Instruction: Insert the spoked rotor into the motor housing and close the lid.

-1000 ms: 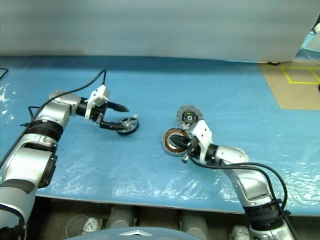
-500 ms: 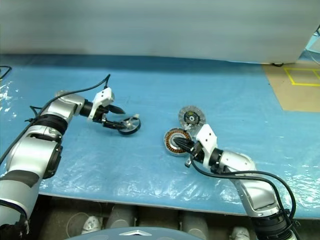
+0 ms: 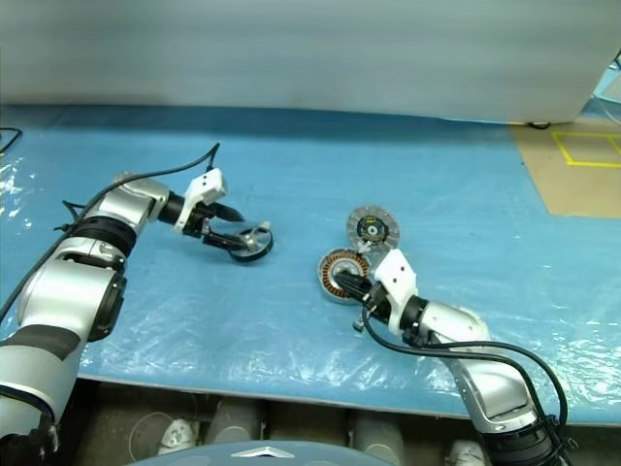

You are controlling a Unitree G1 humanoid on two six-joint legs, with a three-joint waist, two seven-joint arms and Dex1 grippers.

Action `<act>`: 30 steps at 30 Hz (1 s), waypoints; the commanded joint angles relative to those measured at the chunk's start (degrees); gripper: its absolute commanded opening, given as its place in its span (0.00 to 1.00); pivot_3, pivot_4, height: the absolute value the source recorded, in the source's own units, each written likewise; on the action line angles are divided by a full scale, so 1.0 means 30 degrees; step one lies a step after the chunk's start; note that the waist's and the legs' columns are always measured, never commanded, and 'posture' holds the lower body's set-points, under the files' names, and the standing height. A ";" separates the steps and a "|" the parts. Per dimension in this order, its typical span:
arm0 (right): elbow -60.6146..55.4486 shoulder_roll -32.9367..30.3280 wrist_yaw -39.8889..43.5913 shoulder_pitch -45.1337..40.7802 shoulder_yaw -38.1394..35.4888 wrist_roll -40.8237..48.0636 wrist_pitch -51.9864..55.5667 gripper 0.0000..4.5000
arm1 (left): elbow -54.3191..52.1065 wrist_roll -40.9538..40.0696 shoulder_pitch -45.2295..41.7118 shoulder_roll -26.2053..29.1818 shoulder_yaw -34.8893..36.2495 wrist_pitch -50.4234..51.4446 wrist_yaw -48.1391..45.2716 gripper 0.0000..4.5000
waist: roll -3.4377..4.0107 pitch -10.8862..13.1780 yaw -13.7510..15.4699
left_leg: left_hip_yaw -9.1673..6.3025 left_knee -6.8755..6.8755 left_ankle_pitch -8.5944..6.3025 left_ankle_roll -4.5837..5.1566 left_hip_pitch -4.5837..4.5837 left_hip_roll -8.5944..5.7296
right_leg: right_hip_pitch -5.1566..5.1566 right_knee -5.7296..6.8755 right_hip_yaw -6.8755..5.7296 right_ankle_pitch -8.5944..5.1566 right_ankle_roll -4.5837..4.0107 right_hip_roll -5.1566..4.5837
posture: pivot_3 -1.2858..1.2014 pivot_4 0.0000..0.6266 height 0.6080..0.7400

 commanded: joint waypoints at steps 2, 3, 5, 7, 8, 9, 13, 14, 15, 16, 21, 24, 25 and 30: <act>-0.0858 0.0011 -0.0144 -0.0009 -0.0155 0.0035 -0.0337 0.00 | -0.0061 -0.0040 -0.0320 -0.0105 0.0265 0.0283 -0.0288 0.92 | 0.0000 0.0000 0.0001 | 0.0000 -0.0003 0.0000 0.0000 0.0000 0.0000 | 0.0000 -0.0004 -0.0001 0.0001 0.0001 0.0000 | 0.52 0.24 1.00; -0.0852 0.0016 -0.0170 0.0011 -0.0139 0.0021 -0.0346 0.00 | -0.0053 -0.0017 -0.0300 -0.0148 0.0281 0.0260 -0.0149 0.87 | 0.0000 0.0000 0.0002 | 0.0000 -0.0004 0.0000 0.0000 0.0000 0.0000 | 0.0001 -0.0004 -0.0001 0.0001 0.0001 0.0000 | 0.52 0.24 1.00; -0.0837 0.0008 -0.0211 0.0080 -0.0070 -0.0062 -0.0392 0.00 | -0.0043 -0.0042 -0.0281 -0.0217 0.0349 0.0312 0.0013 0.72 | 0.0000 0.0000 -0.0003 | 0.0000 -0.0004 0.0000 0.0000 0.0000 0.0000 | 0.0001 -0.0006 -0.0002 0.0001 0.0001 0.0000 | 0.52 0.24 1.00; -0.0870 0.0019 -0.0250 0.0145 -0.0038 -0.0068 -0.0388 0.00 | -0.0055 -0.0065 -0.0264 -0.0258 0.0350 0.0407 -0.0160 0.65 | -0.0001 0.0000 -0.0004 | 0.0000 -0.0006 0.0000 0.0001 0.0001 0.0000 | 0.0001 -0.0006 -0.0003 0.0001 0.0001 0.0000 | 0.52 0.24 1.00; -0.0899 0.0025 -0.0265 0.0175 -0.0033 -0.0060 -0.0382 0.00 | -0.0064 -0.0051 -0.0248 -0.0269 0.0328 0.0453 -0.0227 0.65 | -0.0001 0.0000 -0.0002 | 0.0000 -0.0008 0.0000 0.0000 0.0002 0.0000 | 0.0001 -0.0008 -0.0003 0.0001 0.0001 0.0000 | 0.52 0.24 1.00; -0.0933 0.0035 -0.0282 0.0186 -0.0027 -0.0045 -0.0356 0.00 | -0.0056 -0.0013 -0.0219 -0.0287 0.0298 0.0478 -0.0206 0.65 | -0.0002 0.0001 -0.0002 | 0.0000 -0.0010 0.0000 0.0001 0.0000 0.0000 | 0.0001 -0.0009 -0.0003 0.0001 0.0001 0.0000 | 0.52 0.24 1.00; -0.0900 0.0061 -0.0327 0.0143 0.0003 -0.0063 -0.0330 0.00 | 0.0022 0.0083 -0.0139 -0.0361 0.0226 0.0655 -0.0153 0.65 | -0.0002 0.0001 -0.0003 | 0.0000 -0.0011 0.0000 0.0000 -0.0002 -0.0002 | 0.0002 -0.0020 -0.0003 0.0005 0.0007 0.0000 | 0.52 0.24 1.00; -0.0882 0.0062 -0.0336 0.0134 0.0005 -0.0068 -0.0330 0.00 | 0.0026 0.0088 -0.0135 -0.0386 0.0207 0.0741 -0.0251 0.65 | -0.0002 0.0001 -0.0003 | 0.0000 -0.0011 0.0000 0.0001 -0.0002 -0.0001 | 0.0003 -0.0020 -0.0003 0.0006 0.0009 0.0000 | 0.52 0.24 1.00; -0.0872 0.0057 -0.0340 0.0129 0.0006 -0.0073 -0.0334 0.00 | 0.0025 0.0146 -0.0119 -0.0411 0.0145 0.0789 -0.0294 0.65 | -0.0002 0.0001 -0.0003 | 0.0000 -0.0011 0.0000 0.0001 -0.0002 -0.0002 | 0.0003 -0.0020 -0.0003 0.0006 0.0010 0.0000 | 0.52 0.24 1.00; -0.0874 0.0060 -0.0354 0.0119 0.0013 -0.0075 -0.0328 0.00 | 0.0034 0.0260 -0.0085 -0.0422 0.0054 0.0743 -0.0212 0.65 | -0.0002 0.0001 -0.0002 | 0.0000 -0.0011 0.0000 0.0001 -0.0001 -0.0002 | 0.0003 -0.0022 -0.0004 0.0007 0.0011 0.0000 | 0.52 0.24 1.00; -0.0929 0.0115 -0.0481 0.0108 0.0033 -0.0061 -0.0296 0.00 | 0.0174 0.0657 0.0112 -0.0531 -0.0050 0.0601 0.0178 0.65 | -0.0002 0.0001 0.0002 | 0.0000 -0.0017 0.0000 0.0001 -0.0001 -0.0001 | 0.0005 -0.0032 -0.0003 0.0007 0.0012 0.0000 | 0.52 0.24 1.00; -0.1009 0.0174 -0.0590 0.0113 0.0068 -0.0043 -0.0251 0.00 | 0.0243 0.0943 0.0237 -0.0629 -0.0173 0.0426 0.0656 0.65 | -0.0002 0.0001 0.0002 | 0.0000 -0.0020 0.0000 0.0001 0.0004 -0.0001 | 0.0010 -0.0034 -0.0005 0.0007 0.0012 0.0000 | 0.52 0.24 1.00; -0.1036 0.0191 -0.0621 0.0116 0.0095 -0.0047 -0.0235 0.00 | 0.0258 0.1021 0.0275 -0.0660 -0.0215 0.0382 0.0715 0.65 | -0.0002 0.0001 0.0003 | 0.0000 -0.0020 0.0000 0.0001 0.0008 -0.0001 | 0.0015 -0.0034 -0.0005 0.0007 0.0012 0.0000 | 0.52 0.24 1.00; -0.1061 0.0220 -0.0707 0.0129 0.0118 -0.0050 -0.0215 0.00 | 0.0233 0.1348 0.0456 -0.0807 -0.0338 -0.0053 0.0882 0.65 | -0.0001 0.0001 0.0006 | 0.0000 -0.0019 -0.0001 0.0002 0.0057 0.0000 | 0.0071 -0.0061 -0.0003 0.0005 0.0008 -0.0002 | 0.52 0.24 1.00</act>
